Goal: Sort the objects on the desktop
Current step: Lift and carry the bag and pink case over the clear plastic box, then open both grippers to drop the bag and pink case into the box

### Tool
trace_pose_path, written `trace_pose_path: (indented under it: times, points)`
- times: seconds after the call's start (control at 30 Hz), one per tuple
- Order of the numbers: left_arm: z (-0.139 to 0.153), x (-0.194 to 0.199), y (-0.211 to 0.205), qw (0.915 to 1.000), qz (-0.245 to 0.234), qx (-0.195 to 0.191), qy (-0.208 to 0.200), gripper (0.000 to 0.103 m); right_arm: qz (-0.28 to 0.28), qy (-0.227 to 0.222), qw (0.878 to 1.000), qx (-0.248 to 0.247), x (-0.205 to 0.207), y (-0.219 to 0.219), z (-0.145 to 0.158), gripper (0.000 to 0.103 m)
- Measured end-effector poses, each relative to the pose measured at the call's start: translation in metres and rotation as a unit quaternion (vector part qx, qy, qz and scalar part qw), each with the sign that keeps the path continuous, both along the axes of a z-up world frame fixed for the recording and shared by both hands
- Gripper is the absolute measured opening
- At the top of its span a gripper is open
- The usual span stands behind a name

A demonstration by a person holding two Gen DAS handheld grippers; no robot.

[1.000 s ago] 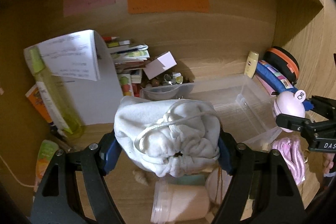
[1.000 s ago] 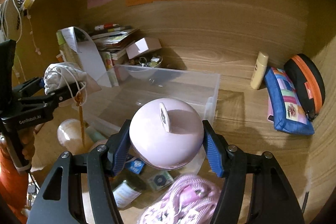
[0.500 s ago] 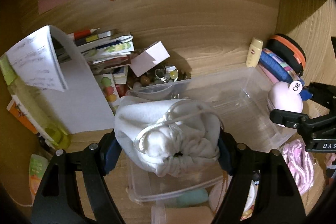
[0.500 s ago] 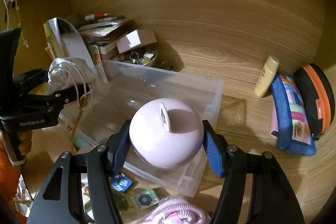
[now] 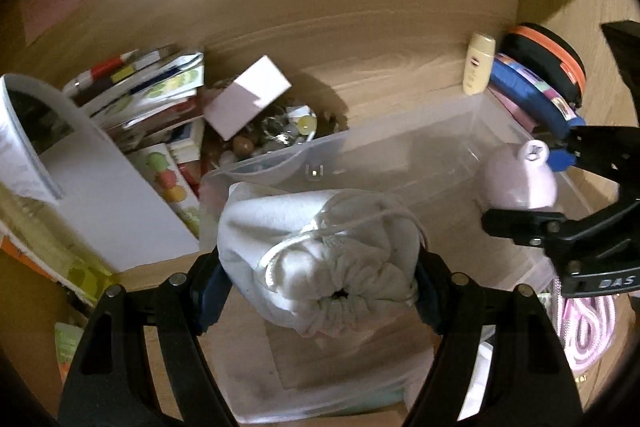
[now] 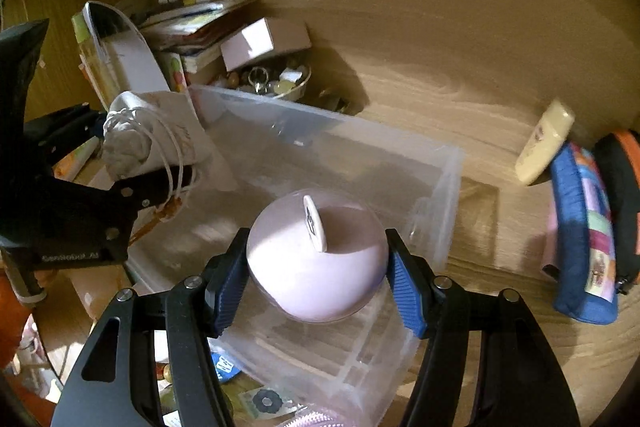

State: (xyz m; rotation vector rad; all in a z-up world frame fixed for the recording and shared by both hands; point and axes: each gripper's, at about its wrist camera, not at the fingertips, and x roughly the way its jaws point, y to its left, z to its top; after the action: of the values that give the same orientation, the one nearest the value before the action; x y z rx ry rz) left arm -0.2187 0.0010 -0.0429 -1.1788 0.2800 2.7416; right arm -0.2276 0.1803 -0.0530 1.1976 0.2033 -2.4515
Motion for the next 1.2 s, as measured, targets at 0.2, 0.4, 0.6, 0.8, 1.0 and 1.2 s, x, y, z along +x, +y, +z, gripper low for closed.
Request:
trace_pose_path:
  times: [0.2, 0.4, 0.6, 0.8, 1.0, 1.2]
  points:
    - [-0.007, -0.007, 0.003, 0.9994, -0.018, -0.002, -0.031, 0.076, 0.011, -0.002, 0.999, 0.039, -0.009, -0.013, -0.004, 0.060]
    - [-0.016, -0.016, 0.003, 0.9970, -0.029, -0.006, -0.071, 0.076, 0.031, -0.019, 0.997, 0.072, -0.022, -0.029, -0.015, 0.060]
    - [-0.022, -0.023, 0.005, 0.9949, -0.031, -0.008, -0.096, 0.078, 0.035, -0.034, 0.995, 0.091, -0.029, -0.035, -0.018, 0.060]
    - [-0.022, -0.023, 0.008, 0.9952, -0.030, -0.014, -0.092, 0.081, 0.031, -0.040, 0.993, 0.103, -0.031, -0.038, -0.017, 0.060]
    - [-0.020, -0.018, 0.006, 0.9962, -0.022, -0.028, -0.080, 0.083, 0.027, -0.038, 0.993, 0.110, -0.028, -0.038, -0.016, 0.060]
    - [-0.006, -0.005, 0.000, 0.9979, -0.013, -0.031, -0.055, 0.084, 0.021, -0.013, 0.994, 0.109, -0.011, -0.038, 0.002, 0.065]
